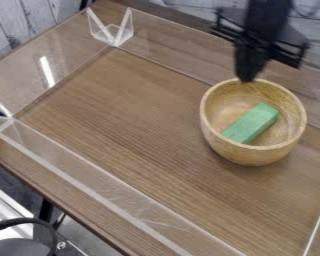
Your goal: Put the green block in the brown bowl
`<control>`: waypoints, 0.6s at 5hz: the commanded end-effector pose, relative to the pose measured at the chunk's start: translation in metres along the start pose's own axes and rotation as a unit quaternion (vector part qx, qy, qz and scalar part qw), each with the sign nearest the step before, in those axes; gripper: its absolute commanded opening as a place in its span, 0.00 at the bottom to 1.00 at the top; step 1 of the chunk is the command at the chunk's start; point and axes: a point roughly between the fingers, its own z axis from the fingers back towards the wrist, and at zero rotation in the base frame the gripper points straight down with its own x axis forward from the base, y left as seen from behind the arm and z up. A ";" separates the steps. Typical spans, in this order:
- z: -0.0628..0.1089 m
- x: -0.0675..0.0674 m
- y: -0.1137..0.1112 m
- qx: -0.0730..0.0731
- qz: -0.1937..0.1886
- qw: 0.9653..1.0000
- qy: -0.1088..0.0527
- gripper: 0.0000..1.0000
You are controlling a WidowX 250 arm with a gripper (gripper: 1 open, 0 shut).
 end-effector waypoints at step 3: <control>-0.012 0.034 0.022 -0.009 0.020 0.999 -0.042 0.00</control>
